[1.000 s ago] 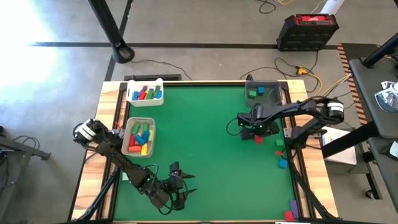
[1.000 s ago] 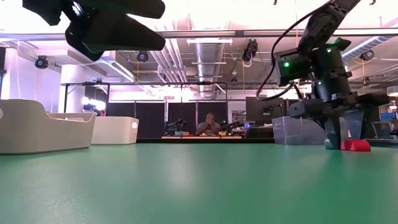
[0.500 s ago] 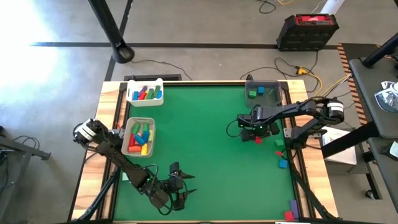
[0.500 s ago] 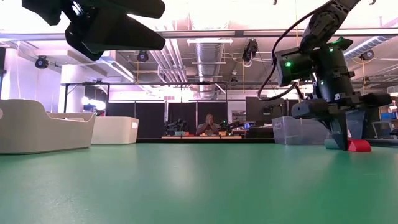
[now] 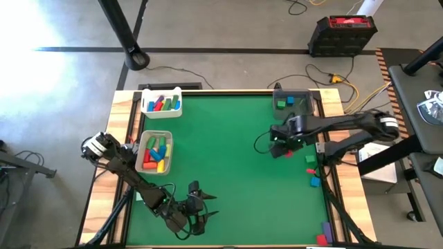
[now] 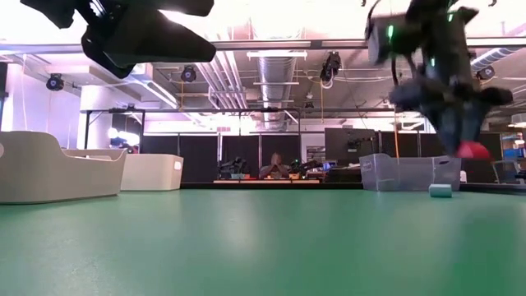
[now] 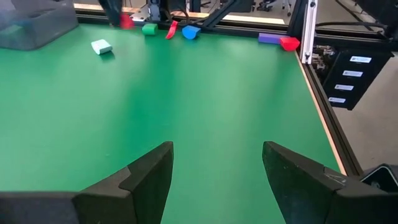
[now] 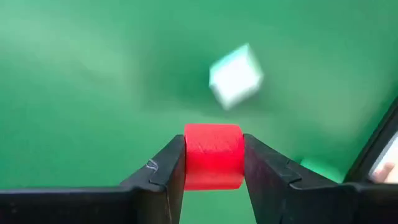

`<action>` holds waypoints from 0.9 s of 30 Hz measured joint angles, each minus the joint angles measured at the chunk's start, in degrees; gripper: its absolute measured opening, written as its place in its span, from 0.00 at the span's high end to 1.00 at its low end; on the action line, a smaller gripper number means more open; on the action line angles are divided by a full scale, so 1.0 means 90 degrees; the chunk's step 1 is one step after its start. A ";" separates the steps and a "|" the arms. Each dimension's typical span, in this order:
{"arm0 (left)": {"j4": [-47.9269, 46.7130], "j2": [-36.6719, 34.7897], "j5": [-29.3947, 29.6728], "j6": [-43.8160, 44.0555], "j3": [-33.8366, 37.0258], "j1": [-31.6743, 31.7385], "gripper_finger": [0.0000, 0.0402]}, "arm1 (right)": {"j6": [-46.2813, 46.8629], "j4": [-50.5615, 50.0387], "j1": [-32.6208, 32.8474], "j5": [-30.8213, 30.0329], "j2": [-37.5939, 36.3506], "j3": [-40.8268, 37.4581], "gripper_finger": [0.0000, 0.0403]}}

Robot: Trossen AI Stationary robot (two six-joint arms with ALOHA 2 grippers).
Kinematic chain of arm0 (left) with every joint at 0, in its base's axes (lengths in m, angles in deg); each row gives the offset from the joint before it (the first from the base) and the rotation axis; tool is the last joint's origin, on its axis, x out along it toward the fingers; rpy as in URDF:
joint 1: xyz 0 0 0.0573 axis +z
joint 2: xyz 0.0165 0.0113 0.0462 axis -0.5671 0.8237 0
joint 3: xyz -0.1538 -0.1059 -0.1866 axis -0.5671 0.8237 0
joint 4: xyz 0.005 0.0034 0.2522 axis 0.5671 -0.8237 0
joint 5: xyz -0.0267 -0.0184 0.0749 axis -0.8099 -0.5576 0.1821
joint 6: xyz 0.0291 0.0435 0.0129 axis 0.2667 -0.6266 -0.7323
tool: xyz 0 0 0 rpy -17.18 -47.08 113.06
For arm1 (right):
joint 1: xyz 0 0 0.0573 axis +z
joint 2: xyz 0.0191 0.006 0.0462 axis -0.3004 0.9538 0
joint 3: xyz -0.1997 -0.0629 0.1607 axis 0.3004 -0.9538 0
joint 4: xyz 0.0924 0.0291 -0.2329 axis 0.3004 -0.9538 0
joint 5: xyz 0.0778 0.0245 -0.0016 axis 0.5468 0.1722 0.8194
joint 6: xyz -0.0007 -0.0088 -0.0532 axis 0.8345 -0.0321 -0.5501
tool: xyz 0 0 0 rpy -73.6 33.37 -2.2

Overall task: Sort blocks by size
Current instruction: Put the red half circle block into the black bin

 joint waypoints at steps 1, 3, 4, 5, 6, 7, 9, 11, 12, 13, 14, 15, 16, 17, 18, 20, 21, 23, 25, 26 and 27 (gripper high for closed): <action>-0.0002 0.0001 0.0014 0.0035 0.0000 0.0000 0.42 | -0.0009 -0.0049 -0.0016 -0.0224 -0.0182 0.0118 0.69; 0.0030 0.0012 0.0024 0.0068 0.0000 0.0002 0.42 | -0.0084 -0.0060 -0.0169 -0.0897 -0.0481 0.0332 0.69; 0.0057 0.0031 0.0024 0.0074 0.0000 0.0003 0.42 | -0.0184 -0.0034 -0.0299 -0.1254 -0.0596 0.0430 0.69; 0.0062 0.0049 0.0027 0.0079 0.0000 0.0007 0.42 | -0.0302 -0.0018 -0.0454 -0.1580 -0.0687 0.0523 0.69; 0.0057 0.0066 0.0025 0.0077 0.0000 0.0018 0.42 | -0.0488 -0.0012 -0.0648 -0.1866 -0.0765 0.0611 0.70; 0.0056 0.0081 0.0026 0.0077 0.0000 0.0030 0.42 | -0.0693 -0.0012 -0.0864 -0.2092 -0.0814 0.0695 0.70; 0.0062 0.0090 0.0027 0.0077 0.0000 0.0047 0.42 | -0.1125 0.0040 -0.1360 -0.2354 -0.0830 0.0817 0.70; 0.0066 0.0092 0.0027 0.0080 0.0000 0.0066 0.42 | -0.1665 0.0288 -0.1961 -0.2422 -0.0780 0.0851 0.70; 0.0066 0.0092 0.0030 0.0082 0.0000 0.0075 0.42 | -0.1902 0.0476 -0.2252 -0.2416 -0.0744 0.0851 0.70; 0.0068 0.0092 0.0034 0.0082 0.0000 0.0082 0.42 | -0.2138 0.0638 -0.2539 -0.2417 -0.0684 0.0851 0.70; 0.0074 0.0094 0.0037 0.0081 0.0000 0.0083 0.42 | -0.2355 0.0779 -0.2820 -0.2416 -0.0596 0.0851 0.69; 0.0081 0.0095 0.0039 0.0082 0.0000 0.0083 0.42 | -0.2583 0.0907 -0.3091 -0.2411 -0.0491 0.0851 0.69; 0.0087 0.0095 0.0039 0.0082 0.0000 0.0083 0.42 | -0.2757 0.1027 -0.3354 -0.2410 -0.0373 0.0851 0.69; 0.0087 0.0095 0.0039 0.0082 0.0000 0.0080 0.42 | -0.2906 0.1127 -0.3588 -0.2400 -0.0246 0.0849 0.69; 0.0087 0.0095 0.0039 0.0082 0.0000 0.0080 0.42 | -0.3022 0.1219 -0.3808 -0.2384 -0.0096 0.0849 0.69; 0.0087 0.0095 0.0039 0.0082 0.0000 0.0080 0.42 | -0.3201 0.1448 -0.4156 -0.2359 0.0230 0.0849 0.70; 0.0087 0.0095 0.0039 0.0082 0.0000 0.0080 0.42 | -0.3284 0.1597 -0.4307 -0.2321 0.0404 0.0847 0.70; 0.0087 0.0095 0.0039 0.0082 0.0000 0.0080 0.42 | -0.3388 0.1931 -0.4557 -0.2129 0.0737 0.0847 0.69; 0.0085 0.0097 0.0038 0.0082 0.0000 0.0080 0.42 | -0.3496 0.2294 -0.4774 -0.1828 0.1054 0.0847 0.68; 0.0080 0.0097 0.0039 0.0077 0.0000 0.0080 0.42 | -0.3529 0.2441 -0.4857 -0.1681 0.1194 0.0848 0.68; 0.0076 0.0097 0.0037 0.0045 0.0000 0.0080 0.42 | -0.3555 0.2543 -0.4930 -0.1587 0.1334 0.0859 0.68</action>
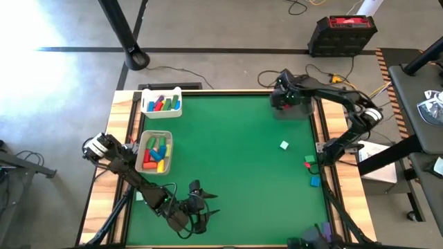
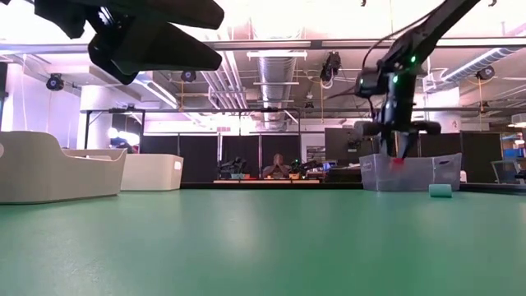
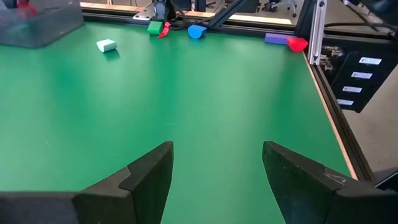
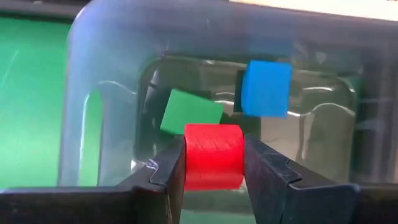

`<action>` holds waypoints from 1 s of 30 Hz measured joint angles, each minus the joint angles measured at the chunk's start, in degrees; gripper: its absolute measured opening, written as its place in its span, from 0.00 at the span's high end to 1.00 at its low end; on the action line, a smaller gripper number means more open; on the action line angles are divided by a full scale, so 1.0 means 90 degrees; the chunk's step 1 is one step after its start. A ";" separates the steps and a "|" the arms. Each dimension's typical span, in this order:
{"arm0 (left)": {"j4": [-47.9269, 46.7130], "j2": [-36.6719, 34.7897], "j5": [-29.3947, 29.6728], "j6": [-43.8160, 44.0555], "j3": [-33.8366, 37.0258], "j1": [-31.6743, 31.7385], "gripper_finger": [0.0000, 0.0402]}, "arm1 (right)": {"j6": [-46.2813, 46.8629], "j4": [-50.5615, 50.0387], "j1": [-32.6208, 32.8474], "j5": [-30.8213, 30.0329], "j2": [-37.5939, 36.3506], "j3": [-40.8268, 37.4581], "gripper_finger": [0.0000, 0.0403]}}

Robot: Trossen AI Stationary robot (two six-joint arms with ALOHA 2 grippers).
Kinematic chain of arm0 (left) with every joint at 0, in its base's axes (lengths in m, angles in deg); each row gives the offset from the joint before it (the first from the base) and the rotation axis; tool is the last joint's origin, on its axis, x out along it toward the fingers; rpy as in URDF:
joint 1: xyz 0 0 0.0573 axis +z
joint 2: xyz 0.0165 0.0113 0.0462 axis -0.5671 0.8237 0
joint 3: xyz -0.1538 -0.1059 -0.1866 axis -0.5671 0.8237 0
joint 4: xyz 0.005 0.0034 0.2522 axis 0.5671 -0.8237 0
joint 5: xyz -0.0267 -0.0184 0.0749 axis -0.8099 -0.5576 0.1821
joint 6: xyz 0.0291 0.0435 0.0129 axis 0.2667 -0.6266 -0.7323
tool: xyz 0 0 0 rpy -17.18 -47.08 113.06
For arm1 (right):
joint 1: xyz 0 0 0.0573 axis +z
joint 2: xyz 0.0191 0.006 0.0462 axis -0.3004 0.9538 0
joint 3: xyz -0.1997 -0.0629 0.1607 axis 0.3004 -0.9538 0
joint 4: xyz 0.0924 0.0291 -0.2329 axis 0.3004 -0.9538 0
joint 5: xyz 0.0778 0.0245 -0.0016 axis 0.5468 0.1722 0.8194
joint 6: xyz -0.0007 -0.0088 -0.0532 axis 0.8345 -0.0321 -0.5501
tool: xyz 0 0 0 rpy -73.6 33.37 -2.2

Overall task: Sort blocks by size
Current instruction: Put the red half circle block into the black bin

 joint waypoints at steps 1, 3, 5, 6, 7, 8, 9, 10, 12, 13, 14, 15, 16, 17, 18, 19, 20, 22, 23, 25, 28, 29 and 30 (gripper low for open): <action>-0.0005 0.0000 0.0002 -0.0038 0.0000 0.0000 0.42 | -0.0005 0.0044 -0.0055 0.0033 0.0130 0.0037 0.69; -0.0008 0.0000 0.0002 -0.0109 0.0000 0.0000 0.42 | -0.0015 0.0091 -0.0149 0.0053 0.0350 0.0142 0.69; -0.0008 0.0000 0.0002 -0.0121 0.0000 0.0000 0.42 | -0.0017 0.0113 -0.0181 0.0057 0.0543 0.0269 0.70; -0.0008 0.0000 0.0002 -0.0123 0.0000 0.0000 0.42 | -0.0021 0.0121 -0.0185 0.0056 0.0624 0.0329 0.70; -0.0010 0.0000 0.0000 -0.0128 0.0000 0.0005 0.42 | -0.0026 0.0127 -0.0182 0.0060 0.0698 0.0387 0.69; -0.0010 0.0000 0.0002 -0.0130 0.0000 0.0007 0.42 | -0.0042 0.0141 -0.0166 0.0064 0.0761 0.0459 0.68; -0.0013 0.0000 0.0002 -0.0130 0.0000 0.0011 0.42 | -0.0044 0.0166 -0.0141 0.0064 0.0819 0.0539 0.68; -0.0014 0.0000 0.0002 -0.0130 0.0000 0.0012 0.42 | -0.0042 0.0186 -0.0131 0.0061 0.0870 0.0602 0.67; -0.0015 0.0000 0.0002 -0.0130 0.0000 0.0012 0.42 | 0.0047 0.0148 -0.0121 0.0061 0.0970 0.0707 0.67; -0.0015 0.0000 0.0002 -0.0130 0.0000 0.0012 0.42 | 0.0089 0.0139 -0.0121 0.0062 0.1016 0.0742 0.68; -0.0015 0.0000 0.0002 -0.0130 0.0000 0.0012 0.42 | 0.0113 0.0131 -0.0122 0.0063 0.1046 0.0772 0.68; -0.0017 0.0000 0.0002 -0.0130 0.0000 0.0012 0.42 | 0.0122 0.0131 -0.0123 0.0061 0.1065 0.0796 0.68; -0.0017 0.0002 0.0002 -0.0130 0.0000 0.0012 0.42 | 0.0149 0.0128 -0.0123 0.0061 0.1073 0.0813 0.69; -0.0017 0.0002 0.0002 -0.0130 0.0000 0.0012 0.42 | 0.0185 0.0122 -0.0123 0.0061 0.1085 0.0823 0.69; -0.0019 0.0002 0.0001 -0.0130 0.0000 0.0012 0.42 | 0.0212 0.0108 -0.0126 0.0059 0.1102 0.0823 0.69; -0.0021 0.0002 0.0002 -0.0130 0.0000 0.0012 0.42 | 0.0223 0.0104 -0.0126 0.0059 0.1124 0.0814 0.68; -0.0022 0.0002 0.0002 -0.0130 0.0000 0.0012 0.42 | 0.0223 0.0098 -0.0126 0.0061 0.1146 0.0809 0.67; -0.0022 0.0002 0.0002 -0.0130 0.0000 0.0012 0.42 | 0.0228 0.0091 -0.0126 0.0064 0.1180 0.0804 0.66; -0.0022 0.0002 0.0000 -0.0130 0.0000 0.0012 0.42 | 0.0230 0.0096 -0.0126 0.0066 0.1197 0.0801 0.65; -0.0022 0.0002 0.0002 -0.0130 0.0000 0.0012 0.42 | 0.0233 0.0095 -0.0126 0.0067 0.1245 0.0801 0.66; -0.0022 0.0002 0.0001 -0.0130 0.0000 0.0012 0.42 | 0.0241 0.0098 -0.0126 0.0070 0.1268 0.0801 0.67; -0.0022 0.0002 0.0002 -0.0130 0.0000 0.0012 0.42 | 0.0243 0.0099 -0.0126 0.0070 0.1268 0.0801 0.67; -0.0022 0.0002 0.0000 -0.0130 0.0000 0.0012 0.42 | 0.0243 0.0099 -0.0126 0.0068 0.1268 0.0801 0.67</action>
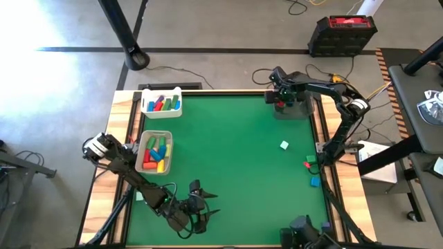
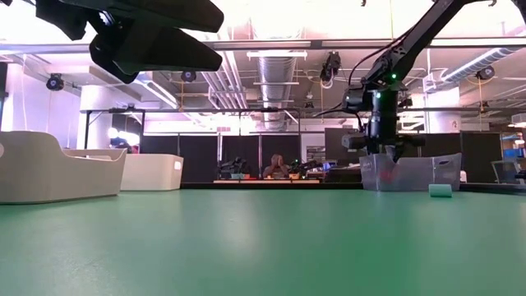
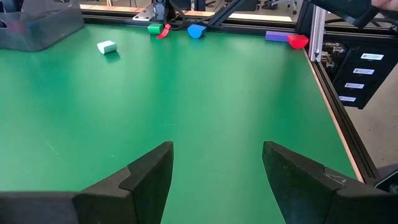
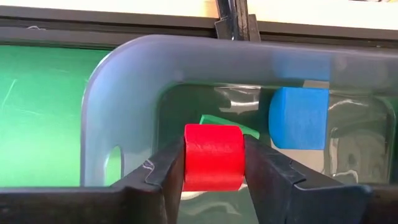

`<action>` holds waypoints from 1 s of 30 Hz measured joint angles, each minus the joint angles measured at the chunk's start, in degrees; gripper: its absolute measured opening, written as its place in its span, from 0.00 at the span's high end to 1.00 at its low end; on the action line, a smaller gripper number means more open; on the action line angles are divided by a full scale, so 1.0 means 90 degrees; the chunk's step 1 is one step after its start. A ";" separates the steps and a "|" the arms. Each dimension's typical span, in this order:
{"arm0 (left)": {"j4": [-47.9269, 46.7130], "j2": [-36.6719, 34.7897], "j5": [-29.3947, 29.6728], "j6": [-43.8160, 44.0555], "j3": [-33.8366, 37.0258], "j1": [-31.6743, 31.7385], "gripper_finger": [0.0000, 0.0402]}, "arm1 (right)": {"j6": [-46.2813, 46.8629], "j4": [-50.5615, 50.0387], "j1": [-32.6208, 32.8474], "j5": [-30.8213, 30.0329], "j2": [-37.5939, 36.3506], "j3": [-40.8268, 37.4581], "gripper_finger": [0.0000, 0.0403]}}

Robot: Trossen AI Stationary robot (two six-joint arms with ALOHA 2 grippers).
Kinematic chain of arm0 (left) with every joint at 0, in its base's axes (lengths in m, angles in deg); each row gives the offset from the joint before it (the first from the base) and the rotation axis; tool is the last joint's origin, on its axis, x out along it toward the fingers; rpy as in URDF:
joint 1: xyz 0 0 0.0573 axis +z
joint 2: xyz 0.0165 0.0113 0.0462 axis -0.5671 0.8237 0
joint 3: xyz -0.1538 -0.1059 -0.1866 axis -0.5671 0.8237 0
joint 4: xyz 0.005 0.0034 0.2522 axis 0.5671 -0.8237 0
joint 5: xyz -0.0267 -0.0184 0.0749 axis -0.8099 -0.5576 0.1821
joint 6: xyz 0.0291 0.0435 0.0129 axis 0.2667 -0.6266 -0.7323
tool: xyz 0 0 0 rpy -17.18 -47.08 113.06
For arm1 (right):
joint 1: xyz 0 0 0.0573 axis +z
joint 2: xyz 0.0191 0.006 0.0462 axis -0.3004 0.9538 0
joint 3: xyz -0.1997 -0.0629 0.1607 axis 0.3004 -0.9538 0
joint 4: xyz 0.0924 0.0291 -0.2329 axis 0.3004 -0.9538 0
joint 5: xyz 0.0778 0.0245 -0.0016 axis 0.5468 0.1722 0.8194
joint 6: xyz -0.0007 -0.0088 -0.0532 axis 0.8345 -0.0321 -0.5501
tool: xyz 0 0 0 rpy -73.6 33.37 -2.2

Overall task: Sort blocks by size
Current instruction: Put the red half circle block into the black bin, then put the white half circle block into the black bin

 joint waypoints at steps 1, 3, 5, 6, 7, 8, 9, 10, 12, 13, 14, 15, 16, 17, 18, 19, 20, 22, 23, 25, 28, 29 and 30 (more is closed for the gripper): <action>0.0000 0.0000 0.0000 0.0000 0.0000 0.0000 0.42 | 0.0003 0.0000 0.0000 -0.0002 -0.0002 0.0000 0.66; 0.0000 0.0000 0.0000 0.0000 0.0000 0.0000 0.42 | 0.0063 -0.0007 0.0000 -0.0007 -0.0002 0.0000 0.63; 0.0000 0.0000 0.0001 0.0000 0.0000 0.0000 0.42 | 0.0069 -0.0007 0.0000 -0.0016 -0.0009 0.0000 0.59; 0.0000 0.0000 0.0000 0.0000 0.0000 0.0000 0.42 | 0.0069 -0.0007 0.0002 -0.0046 -0.0016 0.0000 0.57; 0.0000 0.0000 0.0000 0.0000 0.0000 0.0000 0.42 | 0.0068 -0.0010 0.0002 -0.0058 -0.0020 0.0000 0.55; 0.0000 0.0000 0.0000 0.0000 0.0000 0.0000 0.42 | 0.0068 -0.0011 0.0002 -0.0058 -0.0031 0.0000 0.53; 0.0000 0.0000 0.0000 0.0000 0.0000 0.0000 0.42 | 0.0069 -0.0021 0.0002 -0.0058 -0.0049 0.0000 0.51; 0.0000 0.0000 0.0000 0.0000 0.0000 0.0000 0.42 | 0.0070 -0.0055 0.0005 -0.0058 -0.0079 0.0000 0.50; 0.0000 0.0000 -0.0001 0.0000 0.0000 0.0000 0.42 | 0.0052 -0.0138 0.0051 -0.0063 -0.0199 0.0000 0.47; 0.0000 0.0000 -0.0002 0.0000 0.0000 0.0000 0.42 | 0.0023 -0.0189 0.0079 -0.0064 -0.0276 0.0000 0.45; 0.0000 0.0000 -0.0002 0.0000 0.0000 0.0000 0.42 | -0.0022 -0.0266 0.0115 -0.0061 -0.0372 0.0000 0.44; 0.0000 0.0000 -0.0002 0.0000 0.0000 0.0000 0.42 | -0.0022 -0.0347 0.0171 -0.0061 -0.0485 0.0000 0.42; 0.0002 0.0000 -0.0002 0.0000 0.0000 0.0000 0.42 | -0.0027 -0.0422 0.0240 -0.0065 -0.0606 0.0000 0.41; 0.0007 0.0000 -0.0002 0.0000 0.0000 0.0000 0.42 | -0.0052 -0.0513 0.0338 -0.0072 -0.0761 0.0000 0.40; 0.0010 0.0000 -0.0002 0.0000 0.0000 0.0000 0.42 | -0.0082 -0.0604 0.0448 -0.0076 -0.0910 0.0000 0.38; 0.0010 0.0000 -0.0002 0.0000 0.0000 0.0000 0.42 | -0.0145 -0.0716 0.0590 -0.0079 -0.1081 0.0000 0.37; 0.0011 0.0000 -0.0002 0.0000 0.0000 0.0000 0.42 | -0.0242 -0.0828 0.0762 -0.0081 -0.1259 -0.0001 0.36; 0.0012 0.0000 -0.0003 0.0000 0.0000 0.0000 0.42 | -0.0349 -0.0993 0.1158 -0.0085 -0.1638 -0.0041 0.33; 0.0014 0.0000 -0.0002 0.0000 0.0000 0.0000 0.42 | -0.0355 -0.1102 0.1406 -0.0085 -0.1851 -0.0084 0.32; 0.0015 0.0000 -0.0002 0.0000 0.0000 0.0000 0.42 | -0.0255 -0.1286 0.1977 -0.0085 -0.2250 -0.0237 0.29; 0.0017 0.0000 -0.0002 0.0000 0.0000 0.0000 0.42 | 0.0175 -0.1530 0.2980 -0.0072 -0.2728 -0.0598 0.25; 0.0015 0.0000 -0.0002 0.0000 0.0000 0.0000 0.42 | 0.0253 -0.1579 0.3326 -0.0062 -0.2854 -0.0760 0.24; 0.0017 0.0000 -0.0002 0.0000 0.0000 0.0000 0.42 | 0.0261 -0.1606 0.3663 -0.0056 -0.2951 -0.0935 0.24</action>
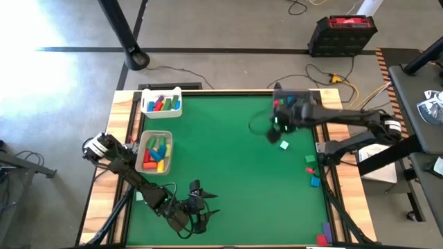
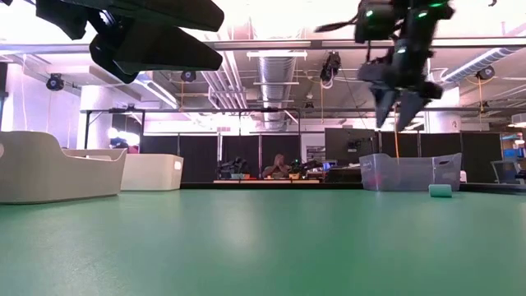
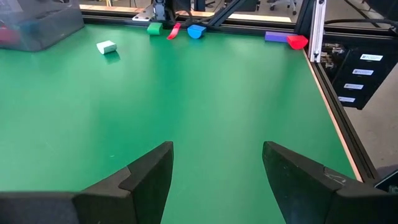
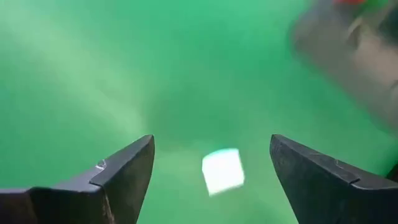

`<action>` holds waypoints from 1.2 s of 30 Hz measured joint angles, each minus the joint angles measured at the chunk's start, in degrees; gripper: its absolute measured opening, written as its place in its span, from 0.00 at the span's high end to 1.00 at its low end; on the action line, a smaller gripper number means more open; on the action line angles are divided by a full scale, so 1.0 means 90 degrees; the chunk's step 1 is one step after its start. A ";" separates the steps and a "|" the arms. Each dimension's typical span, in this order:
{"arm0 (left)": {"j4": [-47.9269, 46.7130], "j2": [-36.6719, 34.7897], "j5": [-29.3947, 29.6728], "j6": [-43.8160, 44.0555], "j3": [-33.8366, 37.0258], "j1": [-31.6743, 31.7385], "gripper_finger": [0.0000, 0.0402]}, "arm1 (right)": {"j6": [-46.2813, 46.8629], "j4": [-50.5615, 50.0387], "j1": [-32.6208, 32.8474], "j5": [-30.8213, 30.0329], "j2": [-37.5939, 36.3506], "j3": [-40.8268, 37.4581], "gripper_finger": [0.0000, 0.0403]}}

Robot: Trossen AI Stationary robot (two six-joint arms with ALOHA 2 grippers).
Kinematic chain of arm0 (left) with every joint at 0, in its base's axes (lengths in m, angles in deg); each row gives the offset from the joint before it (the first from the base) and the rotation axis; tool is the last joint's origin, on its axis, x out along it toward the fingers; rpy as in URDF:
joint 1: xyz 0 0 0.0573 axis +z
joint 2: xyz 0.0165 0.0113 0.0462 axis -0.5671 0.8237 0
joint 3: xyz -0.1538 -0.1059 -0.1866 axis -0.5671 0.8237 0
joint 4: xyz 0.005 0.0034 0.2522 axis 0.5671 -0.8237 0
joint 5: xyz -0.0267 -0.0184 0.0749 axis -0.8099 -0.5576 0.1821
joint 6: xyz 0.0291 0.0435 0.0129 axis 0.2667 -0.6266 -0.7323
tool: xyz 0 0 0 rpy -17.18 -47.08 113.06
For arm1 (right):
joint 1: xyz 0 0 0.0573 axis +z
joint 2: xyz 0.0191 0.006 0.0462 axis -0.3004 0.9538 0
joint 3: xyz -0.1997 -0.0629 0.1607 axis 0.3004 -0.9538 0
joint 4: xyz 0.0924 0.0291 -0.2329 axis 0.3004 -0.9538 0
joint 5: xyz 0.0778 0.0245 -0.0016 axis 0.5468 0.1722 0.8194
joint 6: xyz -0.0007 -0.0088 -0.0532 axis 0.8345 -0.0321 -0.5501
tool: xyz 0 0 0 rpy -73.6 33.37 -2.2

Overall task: Sort blocks by size
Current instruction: Put the white half circle block into the black bin

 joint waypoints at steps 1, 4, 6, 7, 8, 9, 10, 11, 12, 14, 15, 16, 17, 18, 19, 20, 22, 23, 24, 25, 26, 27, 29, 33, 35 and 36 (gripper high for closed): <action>0.0000 0.0000 0.0000 0.0000 0.0000 0.0000 0.42 | 0.0028 -0.0034 0.0324 0.0012 -0.0063 -0.0173 0.23; 0.0014 0.0000 0.0000 0.0000 0.0000 0.0000 0.42 | 0.0232 -0.0077 0.1017 0.0024 -0.0096 -0.0736 0.23; 0.0027 0.0000 0.0000 0.0000 0.0000 0.0000 0.42 | 0.0325 -0.0056 0.1247 0.0023 -0.0021 -0.1060 0.23; 0.0032 0.0000 0.0000 0.0000 0.0000 0.0000 0.42 | 0.0366 -0.0057 0.1300 0.0027 0.0023 -0.1195 0.23; 0.0039 0.0000 0.0000 0.0000 0.0000 0.0000 0.42 | 0.0428 -0.0068 0.1308 0.0043 0.0080 -0.1307 0.23; 0.0061 0.0000 0.0000 0.0000 0.0000 0.0000 0.42 | 0.0485 -0.0089 0.1303 0.0059 0.0145 -0.1367 0.22; 0.0096 0.0000 0.0000 0.0000 0.0000 0.0000 0.42 | 0.0476 -0.0081 0.1281 0.0061 0.0203 -0.1392 0.21; 0.0143 0.0000 0.0000 -0.0002 0.0000 0.0002 0.42 | 0.0401 -0.0056 0.1254 0.0060 0.0260 -0.1392 0.20; 0.0184 0.0000 0.0000 -0.0002 0.0000 0.0005 0.42 | 0.0280 -0.0034 0.1221 0.0061 0.0319 -0.1382 0.19; 0.0234 0.0000 0.0000 -0.0010 -0.0002 0.0009 0.42 | 0.0008 0.0009 0.1152 0.0165 0.0470 -0.1347 0.17; 0.0256 0.0000 0.0000 -0.0035 -0.0002 0.0017 0.42 | -0.0112 0.0047 0.1109 0.0253 0.0548 -0.1343 0.16; 0.0266 0.0000 0.0000 -0.0048 -0.0002 0.0022 0.42 | -0.0226 0.0059 0.1067 0.0348 0.0649 -0.1346 0.16; 0.0265 0.0000 0.0000 -0.0049 -0.0002 0.0031 0.42 | -0.0332 0.0061 0.1037 0.0410 0.0775 -0.1346 0.15; 0.0265 0.0000 0.0000 -0.0050 -0.0002 0.0035 0.42 | -0.0423 0.0069 0.1000 0.0466 0.0910 -0.1347 0.15; 0.0262 0.0000 0.0000 -0.0049 -0.0002 0.0040 0.42 | -0.0521 0.0082 0.0967 0.0524 0.1044 -0.1351 0.15; 0.0262 0.0000 0.0000 -0.0049 -0.0002 0.0043 0.42 | -0.0587 0.0091 0.0932 0.0552 0.1186 -0.1351 0.16; 0.0265 0.0000 0.0000 -0.0049 -0.0002 0.0049 0.42 | -0.0680 0.0113 0.0837 0.0571 0.1432 -0.1351 0.17; 0.0262 0.0000 0.0000 -0.0049 -0.0002 0.0049 0.42 | -0.0710 0.0126 0.0788 0.0566 0.1550 -0.1351 0.18; 0.0262 0.0000 0.0000 -0.0049 -0.0002 0.0049 0.42 | -0.0753 0.0142 0.0734 0.0579 0.1646 -0.1351 0.19; 0.0262 0.0000 0.0000 -0.0049 -0.0002 0.0049 0.42 | -0.0848 0.0167 0.0675 0.0616 0.1717 -0.1341 0.20; 0.0262 0.0000 0.0000 -0.0049 -0.0002 0.0049 0.42 | -0.0960 0.0193 0.0626 0.0650 0.1776 -0.1336 0.22; 0.0262 0.0000 0.0000 -0.0049 -0.0002 0.0049 0.42 | -0.1058 0.0235 0.0580 0.0708 0.1827 -0.1332 0.24; 0.0260 0.0000 0.0000 -0.0049 -0.0002 0.0049 0.42 | -0.1242 0.0335 0.0480 0.0860 0.1878 -0.1334 0.27; 0.0260 0.0000 0.0000 -0.0049 -0.0002 0.0049 0.42 | -0.1420 0.0457 0.0325 0.1077 0.1872 -0.1346 0.35; 0.0260 0.0000 0.0000 -0.0049 -0.0002 0.0049 0.42 | -0.1434 0.0474 0.0247 0.1160 0.1858 -0.1346 0.40; 0.0259 0.0000 0.0000 -0.0049 -0.0002 0.0049 0.42 | -0.1438 0.0484 0.0221 0.1171 0.1836 -0.1349 0.43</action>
